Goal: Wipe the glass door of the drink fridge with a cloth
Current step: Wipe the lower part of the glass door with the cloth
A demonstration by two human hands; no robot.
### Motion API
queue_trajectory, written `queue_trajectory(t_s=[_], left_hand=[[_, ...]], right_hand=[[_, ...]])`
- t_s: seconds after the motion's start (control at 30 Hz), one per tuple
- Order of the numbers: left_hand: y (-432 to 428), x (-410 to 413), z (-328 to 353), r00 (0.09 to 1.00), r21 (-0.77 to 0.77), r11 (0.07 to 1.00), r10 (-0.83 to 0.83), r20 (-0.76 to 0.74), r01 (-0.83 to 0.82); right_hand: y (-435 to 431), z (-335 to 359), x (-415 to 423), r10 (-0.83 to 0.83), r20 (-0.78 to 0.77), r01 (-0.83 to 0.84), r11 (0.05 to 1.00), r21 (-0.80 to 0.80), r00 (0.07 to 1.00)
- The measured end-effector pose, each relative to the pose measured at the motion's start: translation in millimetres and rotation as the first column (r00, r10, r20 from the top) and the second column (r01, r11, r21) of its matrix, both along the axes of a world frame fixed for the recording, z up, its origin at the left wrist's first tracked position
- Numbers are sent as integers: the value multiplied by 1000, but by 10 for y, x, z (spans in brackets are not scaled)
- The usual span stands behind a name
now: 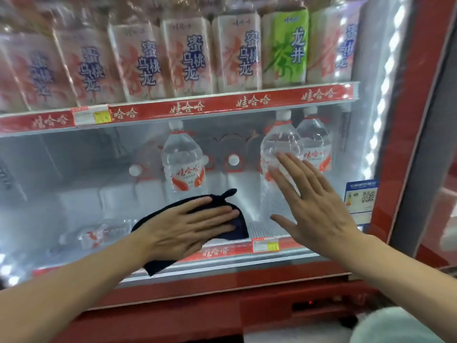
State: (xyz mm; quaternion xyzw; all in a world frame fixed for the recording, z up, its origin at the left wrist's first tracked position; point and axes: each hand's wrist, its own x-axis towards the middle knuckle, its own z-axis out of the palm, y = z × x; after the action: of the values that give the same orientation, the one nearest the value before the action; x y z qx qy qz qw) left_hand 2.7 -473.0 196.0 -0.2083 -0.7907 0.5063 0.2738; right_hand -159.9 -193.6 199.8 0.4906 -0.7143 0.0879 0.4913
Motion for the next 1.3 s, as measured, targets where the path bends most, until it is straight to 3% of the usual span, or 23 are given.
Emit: queue_trajectory(t_s=[0.13, 0.27, 0.37, 0.57, 0.63, 0.7, 0.87, 0.97, 1.03, 1.1, 1.23, 1.3], left_hand=[[198, -180, 721, 939, 262, 959, -17, -344, 113], [497, -441, 846, 886, 401, 901, 42, -462, 166], [605, -538, 517, 919, 360, 920, 1, -395, 154], [671, -574, -321, 1000, 43, 999, -5, 5, 5], [665, -566, -288, 999, -9, 1000, 3, 50, -3], [682, -584, -56, 1000, 3, 1000, -18, 24, 18], [912, -821, 510, 964, 255, 960, -46, -261, 115], [1034, -939, 336, 938, 329, 933, -23, -346, 144], [1077, -985, 48, 944, 317, 937, -40, -327, 150], [1092, -989, -310, 972, 211, 970, -72, -223, 120], [1072, -915, -783, 991, 5, 998, -64, 120, 64], [1051, -918, -694, 983, -60, 995, -66, 173, 77]], right_hand=[[199, -13, -138, -37, 47, 40, 996, -83, 998], [220, -56, -199, -64, 59, 68, 995, -70, 996], [218, -79, -198, -58, 56, 61, 996, -67, 997], [428, 25, -350, -50, -13, 51, 994, 101, 999], [561, 47, -414, -46, -29, 49, 991, 123, 999], [668, 27, -453, -71, 8, 70, 997, 37, 997], [774, -31, -601, -101, 107, 110, 990, -84, 989], [750, -84, -653, -69, 125, 81, 992, -97, 990], [729, -116, -660, -71, 124, 83, 991, -102, 990], [724, -116, -667, -80, 119, 92, 991, -99, 990], [757, -80, -694, -74, 110, 81, 995, -62, 991], [811, -77, -716, -44, 116, 55, 994, -97, 992]])
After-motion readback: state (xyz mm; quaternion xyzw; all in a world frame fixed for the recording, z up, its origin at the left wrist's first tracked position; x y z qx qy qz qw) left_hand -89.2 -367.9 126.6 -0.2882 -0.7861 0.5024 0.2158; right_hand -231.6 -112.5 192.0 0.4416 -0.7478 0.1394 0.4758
